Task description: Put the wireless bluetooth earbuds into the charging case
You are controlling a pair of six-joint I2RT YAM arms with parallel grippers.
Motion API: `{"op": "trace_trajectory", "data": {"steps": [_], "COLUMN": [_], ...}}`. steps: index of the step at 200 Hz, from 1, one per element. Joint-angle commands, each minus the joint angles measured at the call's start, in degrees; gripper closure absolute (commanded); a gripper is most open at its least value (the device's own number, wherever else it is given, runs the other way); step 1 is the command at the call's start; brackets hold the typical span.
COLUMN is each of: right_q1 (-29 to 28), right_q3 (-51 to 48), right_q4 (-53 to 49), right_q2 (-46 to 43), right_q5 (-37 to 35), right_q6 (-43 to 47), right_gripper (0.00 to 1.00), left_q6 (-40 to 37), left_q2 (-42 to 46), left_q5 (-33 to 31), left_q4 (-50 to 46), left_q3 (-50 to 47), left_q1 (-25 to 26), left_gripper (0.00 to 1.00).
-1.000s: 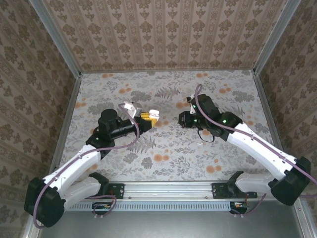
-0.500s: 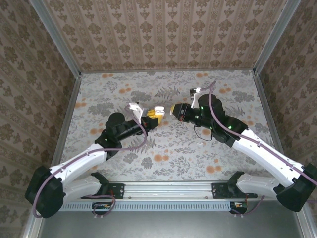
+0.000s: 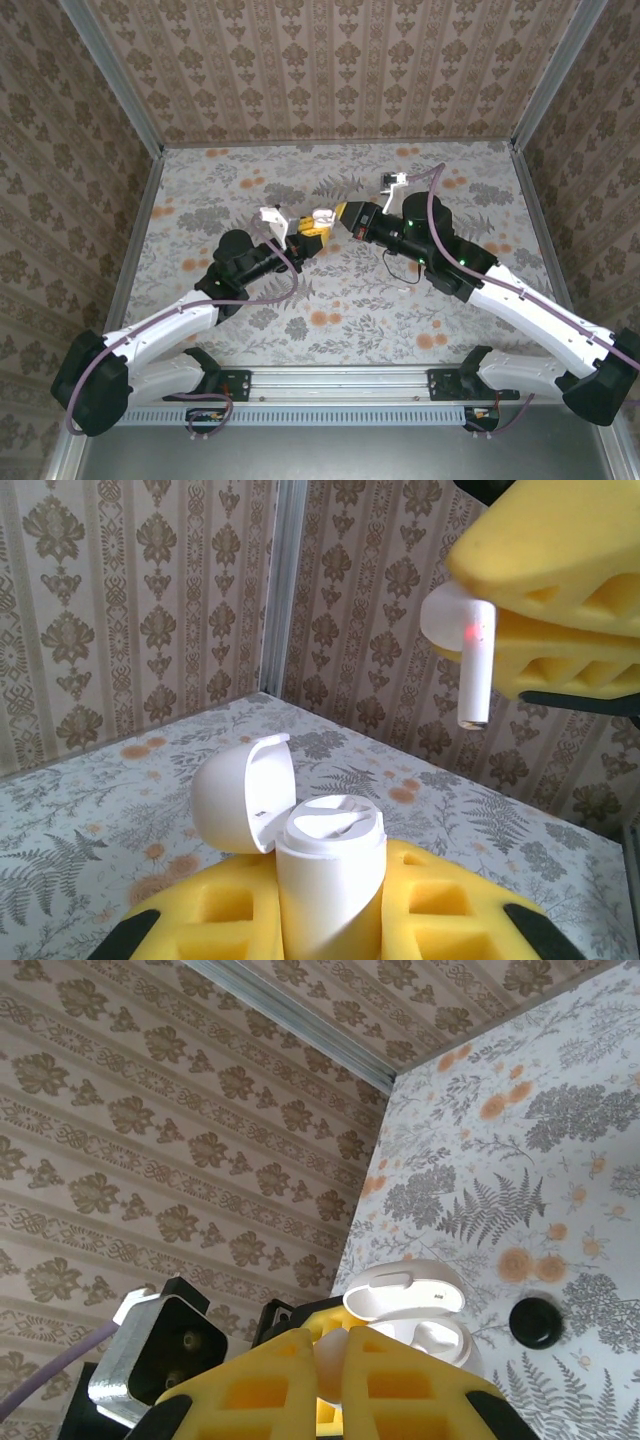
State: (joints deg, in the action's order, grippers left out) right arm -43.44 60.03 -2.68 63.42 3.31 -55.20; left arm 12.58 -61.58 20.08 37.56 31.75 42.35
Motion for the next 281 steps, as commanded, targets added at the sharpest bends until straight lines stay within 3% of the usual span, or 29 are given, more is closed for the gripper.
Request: {"op": "trace_trajectory", "data": {"steps": [1, 158, 281], "right_q1": [-0.7, -4.6, -6.1], "right_q3": [-1.1, -0.6, 0.0], "right_q4": [3.5, 2.4, 0.6], "right_q2": [0.1, 3.0, 5.1], "right_q5": [-2.3, -10.4, -11.0], "right_q6": [-1.9, -2.8, -2.7], "right_gripper": [0.9, 0.91, 0.91], "left_q6": [-1.5, -2.0, -2.6], "left_q2": [-0.1, 2.3, 2.8], "left_q5": [-0.4, -0.7, -1.1], "left_q4": [3.2, 3.3, 3.3], "left_q3": [-0.4, -1.6, -1.6], "left_q1": [0.5, 0.8, 1.0], "left_gripper": [1.0, 1.0, 1.0]}}
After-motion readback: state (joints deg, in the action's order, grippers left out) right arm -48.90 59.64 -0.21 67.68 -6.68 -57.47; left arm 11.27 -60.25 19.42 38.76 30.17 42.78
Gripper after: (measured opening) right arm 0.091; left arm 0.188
